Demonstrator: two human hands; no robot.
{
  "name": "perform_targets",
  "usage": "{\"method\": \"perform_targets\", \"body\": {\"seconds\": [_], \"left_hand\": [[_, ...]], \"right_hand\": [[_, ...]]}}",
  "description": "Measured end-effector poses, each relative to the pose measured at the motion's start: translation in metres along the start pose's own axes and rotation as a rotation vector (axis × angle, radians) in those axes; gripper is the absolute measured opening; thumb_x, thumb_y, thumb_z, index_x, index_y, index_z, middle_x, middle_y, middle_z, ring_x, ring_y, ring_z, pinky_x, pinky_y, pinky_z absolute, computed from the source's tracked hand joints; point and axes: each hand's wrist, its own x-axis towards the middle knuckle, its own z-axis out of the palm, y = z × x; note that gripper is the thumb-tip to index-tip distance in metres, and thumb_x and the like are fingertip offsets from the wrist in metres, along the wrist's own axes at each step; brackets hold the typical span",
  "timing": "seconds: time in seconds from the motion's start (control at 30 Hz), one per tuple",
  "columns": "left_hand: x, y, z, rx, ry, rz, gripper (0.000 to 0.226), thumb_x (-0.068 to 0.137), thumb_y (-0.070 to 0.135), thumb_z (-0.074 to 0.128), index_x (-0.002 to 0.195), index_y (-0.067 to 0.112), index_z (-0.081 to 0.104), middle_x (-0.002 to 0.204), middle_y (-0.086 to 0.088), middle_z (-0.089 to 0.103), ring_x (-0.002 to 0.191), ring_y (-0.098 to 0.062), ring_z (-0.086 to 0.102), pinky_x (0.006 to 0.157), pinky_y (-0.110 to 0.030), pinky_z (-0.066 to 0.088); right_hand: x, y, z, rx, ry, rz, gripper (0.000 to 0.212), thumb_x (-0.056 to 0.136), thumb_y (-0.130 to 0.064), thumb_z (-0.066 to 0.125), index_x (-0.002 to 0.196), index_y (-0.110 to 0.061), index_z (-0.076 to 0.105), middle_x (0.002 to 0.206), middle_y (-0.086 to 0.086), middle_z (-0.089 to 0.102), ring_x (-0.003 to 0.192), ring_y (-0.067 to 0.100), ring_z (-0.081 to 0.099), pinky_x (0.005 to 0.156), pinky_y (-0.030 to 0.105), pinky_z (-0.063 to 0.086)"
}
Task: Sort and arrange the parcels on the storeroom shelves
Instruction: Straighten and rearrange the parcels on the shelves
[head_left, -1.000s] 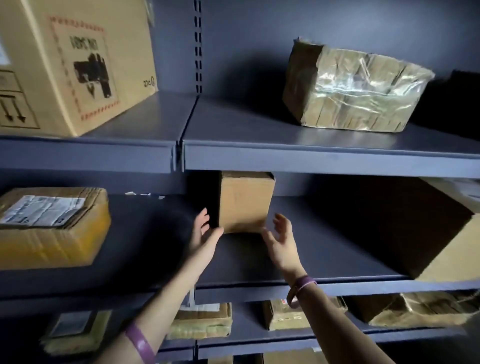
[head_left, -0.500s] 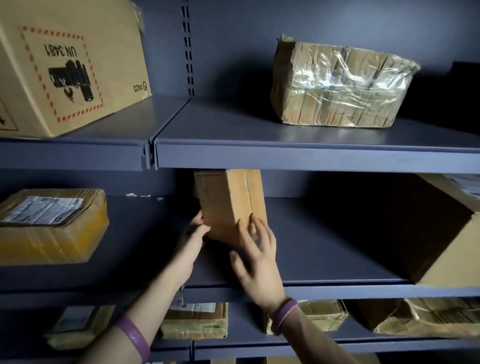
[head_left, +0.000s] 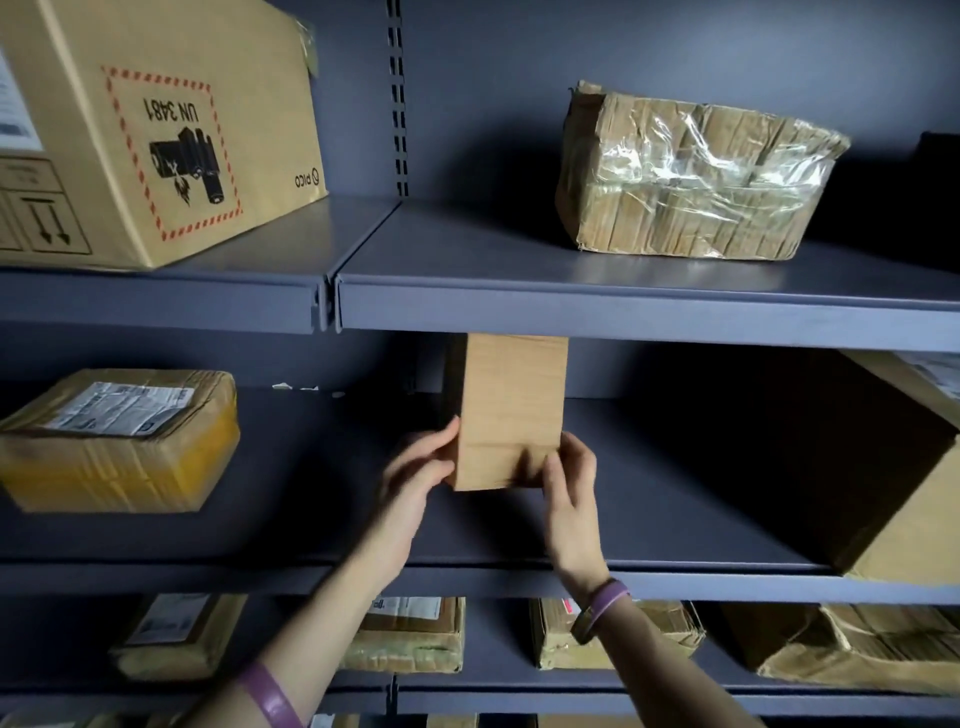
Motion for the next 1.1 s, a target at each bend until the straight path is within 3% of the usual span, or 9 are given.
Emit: {"method": "perform_targets", "body": {"seconds": [0.17,0.3,0.43,0.53,0.63,0.73,0.87,1.0,1.1], "left_hand": [[-0.023,0.004,0.022,0.293,-0.156,0.192,0.051,0.074,0.008,0.053,0.121,0.026,0.061,0.112,0.004,0.050,0.100,-0.009,0.050,0.082,-0.015,0.038],[-0.029,0.001,0.026,0.385,-0.165,0.235,0.054,0.076,0.005,0.052,0.125,0.028,0.057,0.112,0.004,0.049,0.105,-0.011,0.047,0.089,-0.013,0.034],[-0.021,0.004,0.020,0.324,-0.085,0.213,0.066,0.079,-0.014,0.053,0.128,0.031,0.052,0.120,0.002,0.045,0.113,-0.007,0.046,0.092,-0.010,0.035],[-0.008,0.008,0.010,0.265,-0.003,0.183,0.074,0.080,-0.024,0.049,0.132,0.029,0.047,0.125,-0.004,0.049,0.099,-0.009,0.051,0.086,-0.017,0.040],[0.007,0.014,0.000,0.180,0.053,0.101,0.058,0.088,-0.016,0.049,0.134,0.019,0.050,0.124,-0.008,0.058,0.086,-0.007,0.055,0.082,-0.015,0.044],[0.017,0.018,-0.007,0.171,0.080,0.096,0.045,0.093,-0.006,0.051,0.136,0.008,0.050,0.131,-0.002,0.059,0.107,0.001,0.058,0.091,-0.009,0.044],[0.021,0.030,-0.006,0.043,0.076,0.122,0.036,0.093,0.013,0.058,0.128,0.022,0.058,0.118,0.020,0.065,0.111,0.006,0.058,0.088,-0.009,0.045],[0.029,0.040,-0.003,-0.084,0.023,0.063,0.025,0.092,0.036,0.052,0.113,0.043,0.063,0.122,0.021,0.064,0.118,-0.001,0.056,0.092,-0.025,0.046],[0.035,0.041,-0.005,-0.084,0.043,0.064,0.039,0.083,0.030,0.039,0.113,0.040,0.062,0.121,0.016,0.066,0.112,-0.005,0.059,0.083,-0.028,0.045]], "right_hand": [[0.018,0.006,-0.005,0.114,0.088,0.202,0.010,0.103,-0.028,0.042,0.102,-0.032,0.052,0.101,0.001,0.057,0.082,0.009,0.053,0.080,0.033,0.047],[0.020,0.012,-0.005,0.122,0.079,0.239,0.010,0.102,-0.032,0.043,0.101,-0.032,0.053,0.103,-0.001,0.059,0.092,0.012,0.055,0.091,0.042,0.047],[0.019,0.006,-0.004,0.157,0.080,0.143,0.014,0.103,-0.024,0.043,0.103,-0.032,0.055,0.095,-0.007,0.059,0.081,0.001,0.056,0.073,0.018,0.051],[0.018,-0.005,-0.005,0.189,0.010,0.070,0.022,0.103,-0.023,0.042,0.114,-0.031,0.059,0.115,-0.010,0.064,0.103,0.005,0.058,0.092,0.028,0.049],[0.021,-0.018,-0.006,0.169,-0.026,-0.001,0.028,0.103,-0.028,0.041,0.117,-0.034,0.064,0.121,-0.014,0.067,0.109,0.006,0.060,0.094,0.027,0.048],[0.025,-0.030,-0.007,0.150,-0.050,-0.052,0.032,0.098,-0.035,0.039,0.116,-0.035,0.065,0.119,-0.013,0.068,0.108,0.009,0.061,0.092,0.024,0.049],[0.031,-0.034,-0.011,0.189,-0.065,-0.097,0.029,0.104,-0.013,0.040,0.120,-0.027,0.061,0.118,-0.014,0.067,0.115,0.008,0.059,0.102,0.028,0.045],[0.033,-0.033,-0.012,0.277,-0.074,-0.063,0.025,0.098,0.004,0.046,0.109,-0.016,0.055,0.103,-0.001,0.067,0.101,0.015,0.059,0.100,0.045,0.043],[0.032,-0.037,-0.014,0.253,-0.108,-0.092,0.029,0.098,0.001,0.048,0.113,-0.019,0.062,0.110,-0.003,0.069,0.103,0.014,0.063,0.096,0.038,0.048]]}}
